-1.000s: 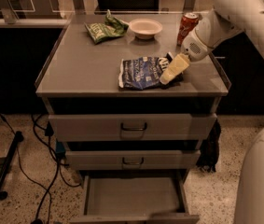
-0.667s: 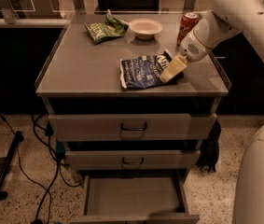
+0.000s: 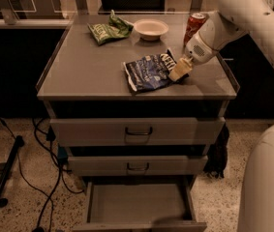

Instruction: Place blue chip bag into bottom drawer

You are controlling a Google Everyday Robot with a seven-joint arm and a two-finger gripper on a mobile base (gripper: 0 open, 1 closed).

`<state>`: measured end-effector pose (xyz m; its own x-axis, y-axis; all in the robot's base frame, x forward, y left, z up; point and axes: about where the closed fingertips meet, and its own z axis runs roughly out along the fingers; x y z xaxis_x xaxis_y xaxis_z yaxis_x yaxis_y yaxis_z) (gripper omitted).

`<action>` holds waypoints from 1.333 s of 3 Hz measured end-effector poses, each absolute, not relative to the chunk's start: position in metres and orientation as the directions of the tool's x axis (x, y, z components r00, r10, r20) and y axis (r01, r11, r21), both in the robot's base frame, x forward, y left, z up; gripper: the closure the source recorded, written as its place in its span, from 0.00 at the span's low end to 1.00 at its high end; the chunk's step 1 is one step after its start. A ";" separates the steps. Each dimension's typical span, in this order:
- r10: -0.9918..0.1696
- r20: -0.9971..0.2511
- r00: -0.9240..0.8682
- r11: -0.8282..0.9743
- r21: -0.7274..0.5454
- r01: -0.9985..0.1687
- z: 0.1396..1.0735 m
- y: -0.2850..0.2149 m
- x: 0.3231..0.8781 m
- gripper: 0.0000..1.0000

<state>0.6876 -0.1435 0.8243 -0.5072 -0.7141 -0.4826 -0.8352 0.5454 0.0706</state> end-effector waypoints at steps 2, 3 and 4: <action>-0.712 -0.479 -0.514 0.552 0.071 -0.831 0.830 -0.148 0.687 1.00; -0.724 -0.482 -0.494 0.535 0.060 -0.843 0.844 -0.150 0.674 1.00; -0.744 -0.496 -0.448 0.488 0.054 -0.871 0.866 -0.152 0.647 1.00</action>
Offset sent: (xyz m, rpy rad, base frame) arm 0.0002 -0.0031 0.0028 -0.0025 0.0046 -0.0090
